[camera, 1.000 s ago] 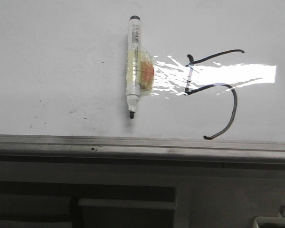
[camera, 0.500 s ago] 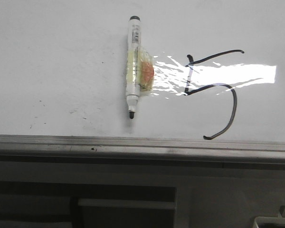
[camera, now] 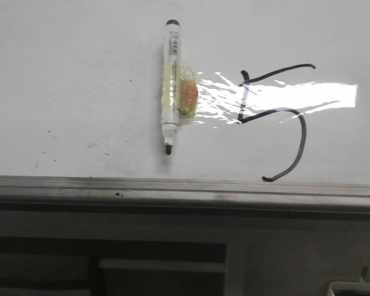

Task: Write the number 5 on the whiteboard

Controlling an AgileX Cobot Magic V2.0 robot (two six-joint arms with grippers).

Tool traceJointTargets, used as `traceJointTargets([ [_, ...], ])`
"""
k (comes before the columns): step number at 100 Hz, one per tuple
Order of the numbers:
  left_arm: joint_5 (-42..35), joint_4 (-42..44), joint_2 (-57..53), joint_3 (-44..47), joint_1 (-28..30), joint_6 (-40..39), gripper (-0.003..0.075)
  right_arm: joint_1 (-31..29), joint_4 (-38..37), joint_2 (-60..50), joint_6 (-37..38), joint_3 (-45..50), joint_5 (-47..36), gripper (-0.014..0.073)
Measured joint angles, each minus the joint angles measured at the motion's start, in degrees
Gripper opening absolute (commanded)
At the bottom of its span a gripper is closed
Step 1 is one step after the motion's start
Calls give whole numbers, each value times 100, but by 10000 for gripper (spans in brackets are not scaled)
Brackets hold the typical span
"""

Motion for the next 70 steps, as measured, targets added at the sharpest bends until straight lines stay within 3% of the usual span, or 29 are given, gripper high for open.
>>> traceJointTargets([
  [59,0,9,0,0,0,-3,-20,-123,-156,0,15,204,-166,-43],
  [70,0,9,0,0,0,-3,-20,-592,-624,0,698,638,-729,-43],
])
